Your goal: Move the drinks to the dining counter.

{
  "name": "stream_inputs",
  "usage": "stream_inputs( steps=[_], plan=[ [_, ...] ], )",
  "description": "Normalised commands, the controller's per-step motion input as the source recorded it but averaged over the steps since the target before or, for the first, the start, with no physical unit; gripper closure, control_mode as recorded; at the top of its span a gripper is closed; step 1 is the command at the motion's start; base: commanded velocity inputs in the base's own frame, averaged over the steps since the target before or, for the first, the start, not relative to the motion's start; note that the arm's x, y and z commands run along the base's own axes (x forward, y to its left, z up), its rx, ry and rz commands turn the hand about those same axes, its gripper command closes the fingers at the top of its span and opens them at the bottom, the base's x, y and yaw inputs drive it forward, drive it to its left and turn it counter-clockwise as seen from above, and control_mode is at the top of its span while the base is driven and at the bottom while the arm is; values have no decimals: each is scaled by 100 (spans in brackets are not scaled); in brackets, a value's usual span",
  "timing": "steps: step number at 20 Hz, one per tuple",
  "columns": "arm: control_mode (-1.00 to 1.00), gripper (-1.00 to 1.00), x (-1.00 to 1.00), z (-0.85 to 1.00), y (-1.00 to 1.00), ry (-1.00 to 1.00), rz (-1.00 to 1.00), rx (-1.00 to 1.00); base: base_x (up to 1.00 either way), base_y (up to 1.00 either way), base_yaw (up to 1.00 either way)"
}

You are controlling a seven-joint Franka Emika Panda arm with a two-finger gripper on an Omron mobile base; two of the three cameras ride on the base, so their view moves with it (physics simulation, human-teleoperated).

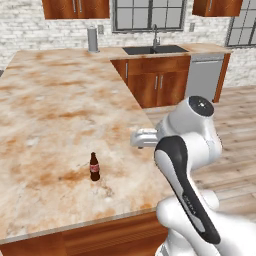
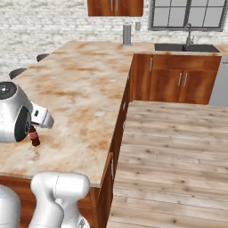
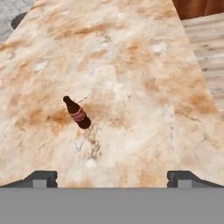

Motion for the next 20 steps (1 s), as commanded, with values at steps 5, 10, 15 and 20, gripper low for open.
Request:
stream_inputs(
  steps=[5, 10, 15, 20],
  plan=[
    [-100, -100, -27, 0, -28, -1, -24, -18, 0, 0, 0],
    [100, -100, 0, 0, 0, 0, 0, 0, -2, -71, -37],
    [100, -100, 0, 0, 0, 0, 0, 0, 26, -100, -22],
    [100, -100, 0, 0, 0, 0, 0, 0, 3, -73, -74]
  ],
)
